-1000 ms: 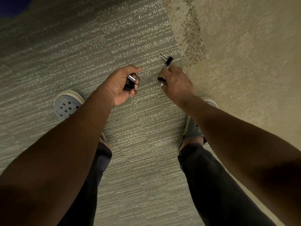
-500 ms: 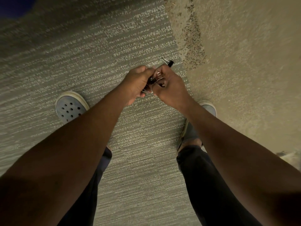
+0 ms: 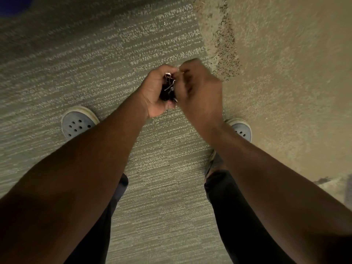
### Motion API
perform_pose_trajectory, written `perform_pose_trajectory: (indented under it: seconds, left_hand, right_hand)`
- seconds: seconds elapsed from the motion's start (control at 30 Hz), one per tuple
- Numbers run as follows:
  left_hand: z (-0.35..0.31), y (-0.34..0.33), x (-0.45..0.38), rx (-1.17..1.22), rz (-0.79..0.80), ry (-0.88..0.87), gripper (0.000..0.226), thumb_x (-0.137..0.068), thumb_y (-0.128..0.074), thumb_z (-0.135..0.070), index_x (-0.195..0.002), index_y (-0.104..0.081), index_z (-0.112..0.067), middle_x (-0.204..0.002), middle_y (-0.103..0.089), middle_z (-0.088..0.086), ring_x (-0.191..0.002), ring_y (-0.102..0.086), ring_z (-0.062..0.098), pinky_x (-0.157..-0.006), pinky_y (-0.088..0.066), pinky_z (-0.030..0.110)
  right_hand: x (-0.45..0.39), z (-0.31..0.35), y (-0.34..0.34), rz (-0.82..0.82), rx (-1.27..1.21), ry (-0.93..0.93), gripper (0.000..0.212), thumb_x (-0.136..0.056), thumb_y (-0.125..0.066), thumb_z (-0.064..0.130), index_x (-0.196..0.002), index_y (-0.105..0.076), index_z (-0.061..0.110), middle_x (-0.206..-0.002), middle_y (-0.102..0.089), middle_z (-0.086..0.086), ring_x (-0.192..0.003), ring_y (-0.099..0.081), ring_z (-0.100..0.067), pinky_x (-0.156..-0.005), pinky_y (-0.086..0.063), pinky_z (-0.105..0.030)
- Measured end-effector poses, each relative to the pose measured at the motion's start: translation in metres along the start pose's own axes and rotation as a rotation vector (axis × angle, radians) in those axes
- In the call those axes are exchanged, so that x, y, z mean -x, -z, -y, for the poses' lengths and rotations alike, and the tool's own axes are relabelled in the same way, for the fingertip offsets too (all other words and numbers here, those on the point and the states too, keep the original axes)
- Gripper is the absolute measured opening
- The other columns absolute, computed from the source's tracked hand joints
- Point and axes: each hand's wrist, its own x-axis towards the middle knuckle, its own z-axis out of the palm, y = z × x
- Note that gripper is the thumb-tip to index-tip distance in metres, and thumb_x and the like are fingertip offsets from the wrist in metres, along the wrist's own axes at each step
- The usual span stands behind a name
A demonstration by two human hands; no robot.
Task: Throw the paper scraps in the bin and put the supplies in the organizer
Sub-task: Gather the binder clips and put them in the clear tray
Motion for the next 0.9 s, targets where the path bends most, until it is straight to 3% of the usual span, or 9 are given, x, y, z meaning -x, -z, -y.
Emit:
perform_pose_trajectory:
  seconds: [0.1,0.23,0.37,0.47,0.53,0.6,0.67,0.8,0.9]
  left_hand:
    - [0.000,0.008,0.004,-0.013,0.065,0.037,0.031,-0.089,-0.047,-0.036,-0.068,-0.060,-0.018,-0.066,-0.055,0.000,-0.054,-0.045,0.013,-0.039,-0.027,0.016]
    - [0.001,0.021,0.007,-0.049,0.081,0.010,0.040,-0.090,-0.045,-0.045,-0.068,-0.061,-0.015,-0.064,-0.054,0.001,-0.054,-0.045,0.014,-0.038,-0.024,0.017]
    - [-0.004,0.031,0.017,-0.094,0.066,-0.038,0.044,-0.092,-0.039,-0.044,-0.069,-0.060,-0.014,-0.064,-0.055,0.003,-0.054,-0.044,0.016,-0.038,-0.023,0.017]
    - [-0.009,0.033,0.033,-0.107,0.038,-0.078,0.046,-0.093,-0.038,-0.047,-0.069,-0.060,-0.015,-0.062,-0.055,0.003,-0.052,-0.045,0.017,-0.038,-0.023,0.017]
    - [-0.014,0.032,0.051,-0.098,0.004,-0.102,0.046,-0.092,-0.042,-0.051,-0.069,-0.060,-0.016,-0.061,-0.054,0.002,-0.050,-0.045,0.016,-0.036,-0.024,0.017]
    - [-0.019,0.029,0.077,-0.082,-0.044,-0.132,0.042,-0.092,-0.047,-0.051,-0.068,-0.059,-0.019,-0.059,-0.053,0.000,-0.048,-0.045,0.015,-0.035,-0.023,0.017]
    - [-0.022,0.024,0.109,-0.059,-0.099,-0.162,0.038,-0.093,-0.050,-0.046,-0.067,-0.058,-0.020,-0.058,-0.053,-0.001,-0.047,-0.043,0.014,-0.034,-0.022,0.017]
    - [-0.031,0.006,0.186,0.046,-0.156,-0.180,0.032,-0.093,-0.049,-0.042,-0.072,-0.060,-0.020,-0.067,-0.057,0.001,-0.051,-0.048,0.014,-0.036,-0.027,0.018]
    - [-0.043,-0.014,0.253,0.109,-0.114,-0.201,0.031,-0.094,-0.047,-0.041,-0.077,-0.062,-0.020,-0.072,-0.061,-0.001,-0.065,-0.056,0.014,-0.051,-0.040,0.025]
  right_hand:
    - [-0.018,-0.042,-0.009,-0.028,0.123,-0.168,0.014,-0.091,-0.057,0.011,-0.103,-0.060,0.005,-0.090,-0.063,-0.001,-0.066,-0.054,-0.003,-0.055,-0.041,-0.010]
    - [-0.031,-0.080,-0.020,0.207,0.385,-0.131,0.027,-0.090,-0.063,0.016,-0.113,-0.055,0.006,-0.116,-0.052,-0.013,-0.095,-0.053,-0.019,-0.076,-0.050,-0.024]
    - [-0.034,-0.083,-0.024,0.290,0.481,-0.063,0.017,-0.096,-0.054,0.009,-0.112,-0.054,0.005,-0.113,-0.052,-0.013,-0.084,-0.050,-0.016,-0.074,-0.056,-0.031]
    - [-0.031,-0.072,-0.016,0.303,0.398,-0.104,0.019,-0.089,-0.060,0.013,-0.107,-0.057,0.007,-0.106,-0.056,-0.011,-0.076,-0.050,-0.014,-0.061,-0.047,-0.020]
    - [-0.028,-0.051,-0.003,0.303,0.281,-0.229,0.021,-0.084,-0.066,0.019,-0.103,-0.059,0.012,-0.092,-0.060,-0.003,-0.067,-0.050,-0.007,-0.053,-0.034,-0.008]
    - [-0.019,-0.017,0.016,0.329,0.090,-0.362,0.017,-0.082,-0.069,0.019,-0.097,-0.061,0.017,-0.077,-0.059,0.006,-0.059,-0.051,-0.003,-0.049,-0.036,-0.005]
    - [-0.003,0.027,0.042,0.360,-0.070,-0.395,0.014,-0.082,-0.069,0.016,-0.094,-0.062,0.017,-0.078,-0.062,0.007,-0.063,-0.055,-0.005,-0.055,-0.042,-0.007]
    - [0.035,0.130,0.103,0.314,-0.113,-0.205,0.024,-0.083,-0.071,0.023,-0.104,-0.061,0.020,-0.093,-0.062,0.008,-0.076,-0.059,-0.002,-0.061,-0.046,-0.010]
    - [0.060,0.208,0.143,0.315,-0.029,0.003,0.028,-0.084,-0.070,0.029,-0.108,-0.057,0.022,-0.097,-0.056,0.012,-0.078,-0.051,0.001,-0.066,-0.040,-0.005]
